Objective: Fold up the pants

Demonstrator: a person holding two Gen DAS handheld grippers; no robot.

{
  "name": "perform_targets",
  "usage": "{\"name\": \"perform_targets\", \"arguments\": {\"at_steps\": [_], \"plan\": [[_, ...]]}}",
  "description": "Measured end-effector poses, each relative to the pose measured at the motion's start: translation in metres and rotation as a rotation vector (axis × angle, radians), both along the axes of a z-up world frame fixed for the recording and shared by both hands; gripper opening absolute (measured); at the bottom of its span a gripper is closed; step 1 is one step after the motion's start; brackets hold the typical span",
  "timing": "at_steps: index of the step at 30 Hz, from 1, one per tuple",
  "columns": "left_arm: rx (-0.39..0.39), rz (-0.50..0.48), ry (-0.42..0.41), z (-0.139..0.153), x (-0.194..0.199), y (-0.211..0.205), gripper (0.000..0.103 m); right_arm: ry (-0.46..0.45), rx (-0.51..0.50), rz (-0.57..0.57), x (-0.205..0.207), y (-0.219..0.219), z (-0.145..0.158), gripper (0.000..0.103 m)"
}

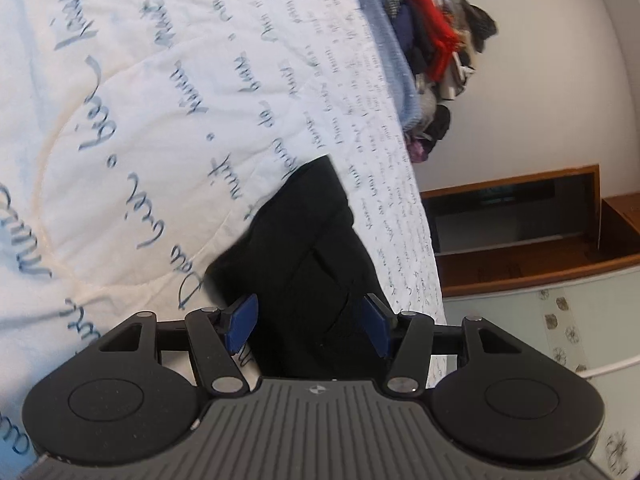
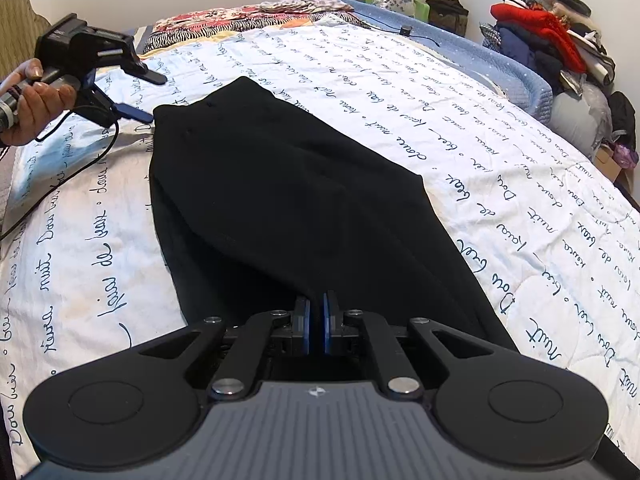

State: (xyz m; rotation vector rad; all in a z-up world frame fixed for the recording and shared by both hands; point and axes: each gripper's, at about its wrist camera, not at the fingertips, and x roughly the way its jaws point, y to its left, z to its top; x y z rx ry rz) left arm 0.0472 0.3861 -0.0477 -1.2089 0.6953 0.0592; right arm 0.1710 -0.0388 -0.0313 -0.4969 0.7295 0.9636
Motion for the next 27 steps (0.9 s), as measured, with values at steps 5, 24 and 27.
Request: {"name": "perform_targets", "arguments": {"at_steps": [5,24,27], "plan": [[-0.025,0.019,0.037,-0.008,0.002,0.004,0.059,0.002,-0.005,0.001,0.0,0.002,-0.001,0.006],[0.033,0.009,0.097,-0.023,0.027,-0.008,0.008,-0.017,0.004,-0.019,-0.002,0.003,0.0,0.006],[0.068,-0.008,0.013,0.002,0.019,-0.014,0.006,-0.015,0.027,-0.02,-0.002,-0.003,0.008,0.006]]}}
